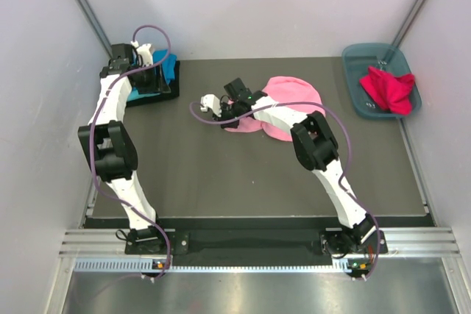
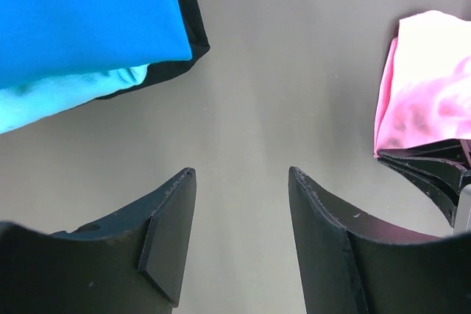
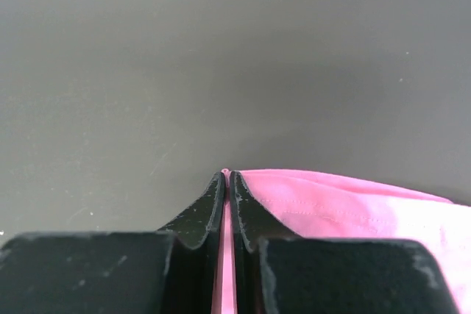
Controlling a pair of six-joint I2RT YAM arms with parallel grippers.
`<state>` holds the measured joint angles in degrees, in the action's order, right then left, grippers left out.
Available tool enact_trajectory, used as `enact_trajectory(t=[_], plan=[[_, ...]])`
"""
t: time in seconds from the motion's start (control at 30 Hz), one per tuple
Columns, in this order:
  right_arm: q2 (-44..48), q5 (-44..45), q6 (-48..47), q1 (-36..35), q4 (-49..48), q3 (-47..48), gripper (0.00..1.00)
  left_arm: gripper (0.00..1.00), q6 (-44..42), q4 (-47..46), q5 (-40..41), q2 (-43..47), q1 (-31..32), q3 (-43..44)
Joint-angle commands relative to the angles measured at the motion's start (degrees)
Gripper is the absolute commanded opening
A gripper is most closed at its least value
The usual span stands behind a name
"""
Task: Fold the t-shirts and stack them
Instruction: Flatten the tshirt out
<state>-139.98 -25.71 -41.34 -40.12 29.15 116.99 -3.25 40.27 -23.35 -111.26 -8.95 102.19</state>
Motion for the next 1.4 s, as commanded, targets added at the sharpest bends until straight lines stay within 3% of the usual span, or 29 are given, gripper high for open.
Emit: enact_trajectory(t=[0.0,0.17,0.4,0.63,0.83,0.93,1.07,1.13,1.2,1.37], plan=[[2.1,1.3,2.5,0.0,0.1,2.1,0.00,0.58,0.3,-3.0,-1.5,2.7,-0.1,1.3],[5.8,6.3,-0.2,2.0,1.6,11.1,0.00,0.58,-1.8,-3.3,-2.2,1.1,1.1,3.4],[25.3,10.1,-9.2,2.7,-5.7,8.2,0.00,0.59,-5.5,-5.1,-2.7,-2.5,8.7,5.2],[37.7,18.8,-16.0,4.9,-15.2,7.9,0.00,0.59,-6.0,-4.7,-0.3,-8.4,16.9,13.5],[41.4,23.4,-31.6,9.2,-19.3,13.6,0.00,0.60,-6.4,-5.2,0.2,-11.8,22.6,18.5],[42.8,24.2,-31.5,14.5,-18.6,13.2,0.00,0.61,-8.3,-5.0,0.5,-12.4,25.7,18.5],[44.4,27.7,-27.0,21.6,-15.9,4.1,0.00,0.65,-8.8,-4.2,-4.1,-13.8,28.0,18.7],[45.2,28.2,-24.5,25.3,-14.7,-5.4,0.00,0.65,-9.1,-3.2,-5.8,-14.4,28.6,19.4],[44.8,28.6,-23.1,27.4,-14.0,-13.6,0.00,0.65,-10.7,1.0,-6.3,-15.4,29.2,20.4],[43.2,25.9,-16.5,32.7,-12.2,-22.1,0.00,0.64,-16.5,10.3,-9.9,-14.4,30.0,17.9]])
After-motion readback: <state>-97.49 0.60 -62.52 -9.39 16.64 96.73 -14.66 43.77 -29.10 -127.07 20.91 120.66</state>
